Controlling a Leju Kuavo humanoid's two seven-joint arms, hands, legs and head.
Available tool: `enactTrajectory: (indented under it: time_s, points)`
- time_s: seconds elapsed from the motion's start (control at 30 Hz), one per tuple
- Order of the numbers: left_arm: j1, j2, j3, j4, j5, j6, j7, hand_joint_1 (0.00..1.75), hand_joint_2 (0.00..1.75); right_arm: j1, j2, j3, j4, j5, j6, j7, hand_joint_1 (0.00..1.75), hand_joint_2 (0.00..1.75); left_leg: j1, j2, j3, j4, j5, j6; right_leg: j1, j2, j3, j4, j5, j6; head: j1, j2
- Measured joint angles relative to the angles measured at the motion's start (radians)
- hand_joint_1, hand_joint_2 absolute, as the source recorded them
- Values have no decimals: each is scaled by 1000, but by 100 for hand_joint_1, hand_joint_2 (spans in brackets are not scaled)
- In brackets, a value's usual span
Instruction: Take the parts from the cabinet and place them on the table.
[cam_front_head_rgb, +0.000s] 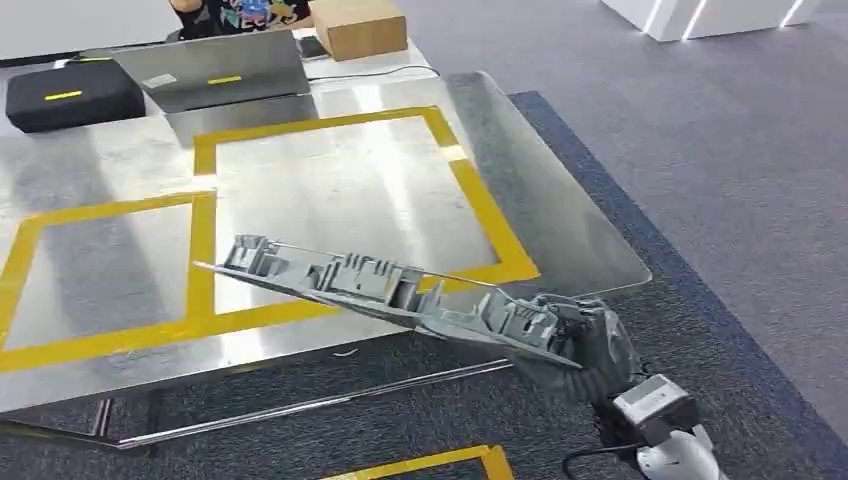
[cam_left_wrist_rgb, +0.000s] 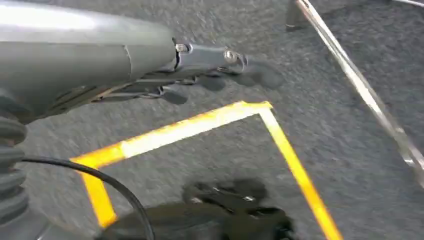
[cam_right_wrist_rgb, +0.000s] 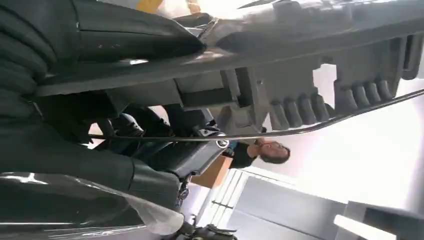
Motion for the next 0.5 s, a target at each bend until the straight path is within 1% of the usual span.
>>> enactTrajectory:
  time_s: [0.03, 0.07, 0.1, 0.13, 0.17, 0.2, 0.3, 0.4, 0.5]
  points:
    - [0, 1, 0, 0, -6, -2, -3, 0, 175, -8, 0, 3, 0, 9, -1, 2, 175, 175, 2, 0, 10, -19, 8, -1, 2, 0, 11, -19, 6, 6, 0, 0]
    - [-4, 0, 1, 1, -14, -3, -7, 0, 175, -13, 0, 5, 0, 24, -7, 7, 175, 175, 7, 1, 26, -42, 22, -29, 5, -1, 15, -16, 7, 1, 0, 0]
    - [-7, 0, 2, 1, -16, -6, -11, 0, 175, -28, 0, 8, 0, 33, -13, 8, 175, 175, 14, -2, 33, -55, 26, -53, 6, 1, 27, -37, 17, -21, 4, -1]
    - [-11, -2, 2, 1, -21, -7, -13, 0, 175, -41, 0, 13, 2, 42, -16, 13, 175, 175, 11, -2, 31, -54, 25, -41, 8, 1, 33, -51, 16, -22, 1, 0]
    - [-13, -2, 3, 1, -27, -10, -14, 0, 175, -50, 0, 16, 2, 49, -19, 19, 175, 175, 11, -1, 32, -55, 23, -37, 7, 0, 36, -52, 13, -9, 1, 0]
    - [-15, -2, 4, 2, -36, -13, -18, 0, 175, -60, 1, 22, 2, 63, -18, 29, 175, 175, 11, -1, 33, -54, 21, -34, 7, 0, 39, -53, 14, -8, 4, 0]
    - [-28, -2, 8, 6, -69, -25, -29, 0, 175, -106, 2, 42, 18, 117, -14, 62, 175, 175, 9, -1, 31, -53, 21, -31, 5, 0, 38, -56, 17, -4, 3, 0]
    - [-48, -2, 30, 15, -105, -42, -44, 0, 175, -172, 8, 76, 55, 172, -13, 85, 175, 175, 6, -1, 31, -53, 21, -25, 2, 0, 38, -58, 19, 2, 2, 0]
    - [-60, -2, 47, 23, -118, -47, -51, 0, 175, -215, 13, 100, 92, 184, -13, 93, 175, 175, 6, -2, 31, -53, 23, -23, 2, -2, 38, -60, 20, 3, 2, 0]
